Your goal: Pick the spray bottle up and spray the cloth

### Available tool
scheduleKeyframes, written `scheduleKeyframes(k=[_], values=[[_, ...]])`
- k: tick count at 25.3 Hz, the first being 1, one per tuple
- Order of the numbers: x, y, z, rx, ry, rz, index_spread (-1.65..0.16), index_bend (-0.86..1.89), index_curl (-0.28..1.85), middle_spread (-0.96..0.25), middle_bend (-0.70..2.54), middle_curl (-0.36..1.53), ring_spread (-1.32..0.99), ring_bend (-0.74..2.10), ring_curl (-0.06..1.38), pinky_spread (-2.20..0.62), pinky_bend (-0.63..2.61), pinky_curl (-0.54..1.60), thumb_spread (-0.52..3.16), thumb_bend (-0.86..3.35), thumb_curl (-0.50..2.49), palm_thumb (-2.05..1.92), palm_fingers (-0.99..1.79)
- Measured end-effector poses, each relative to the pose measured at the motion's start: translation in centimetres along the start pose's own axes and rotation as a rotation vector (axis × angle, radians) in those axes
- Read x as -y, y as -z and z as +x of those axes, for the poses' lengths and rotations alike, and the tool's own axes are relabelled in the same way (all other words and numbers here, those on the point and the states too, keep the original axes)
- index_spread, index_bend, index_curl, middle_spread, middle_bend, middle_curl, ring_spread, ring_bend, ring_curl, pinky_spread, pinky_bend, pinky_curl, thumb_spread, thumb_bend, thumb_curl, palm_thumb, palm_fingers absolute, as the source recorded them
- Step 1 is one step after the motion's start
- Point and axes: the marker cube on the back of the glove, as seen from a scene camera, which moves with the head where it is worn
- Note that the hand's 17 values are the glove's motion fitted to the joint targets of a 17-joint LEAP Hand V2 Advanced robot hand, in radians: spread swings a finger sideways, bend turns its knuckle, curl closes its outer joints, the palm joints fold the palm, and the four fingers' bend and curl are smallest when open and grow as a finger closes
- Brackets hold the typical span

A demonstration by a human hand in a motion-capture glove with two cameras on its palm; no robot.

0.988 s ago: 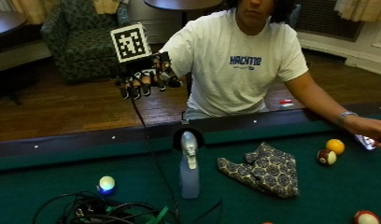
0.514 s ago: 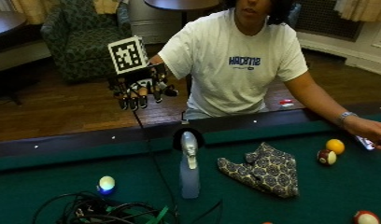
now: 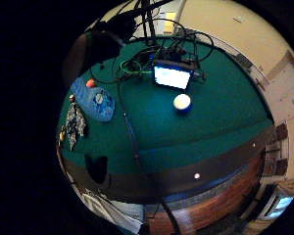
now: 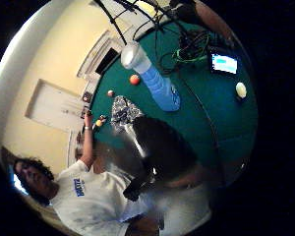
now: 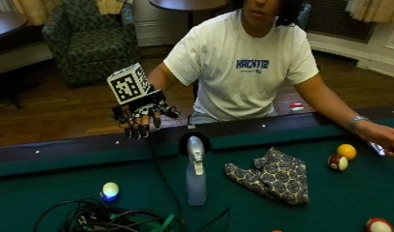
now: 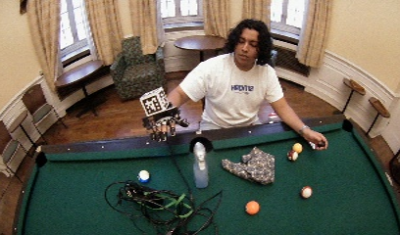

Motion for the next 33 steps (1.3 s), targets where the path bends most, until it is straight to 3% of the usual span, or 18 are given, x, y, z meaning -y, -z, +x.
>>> scheduleKeyframes(k=[17, 33], values=[[-1.3, -7.3, -0.4, 0.626, -0.103, -0.092, -0.41, 0.16, 0.27, -0.09, 0.19, 0.28, -0.06, 0.36, 0.29, 0.22, 0.37, 0.32, 1.16, 0.03, 0.27, 0.5, 0.54], [3.0, -9.5, -2.3, 0.766, -0.168, -0.033, -0.39, 0.14, 0.28, -0.13, 0.2, 0.33, -0.1, 0.4, 0.32, 0.16, 0.3, 0.32, 1.11, 0.08, 0.35, 0.77, 0.72]])
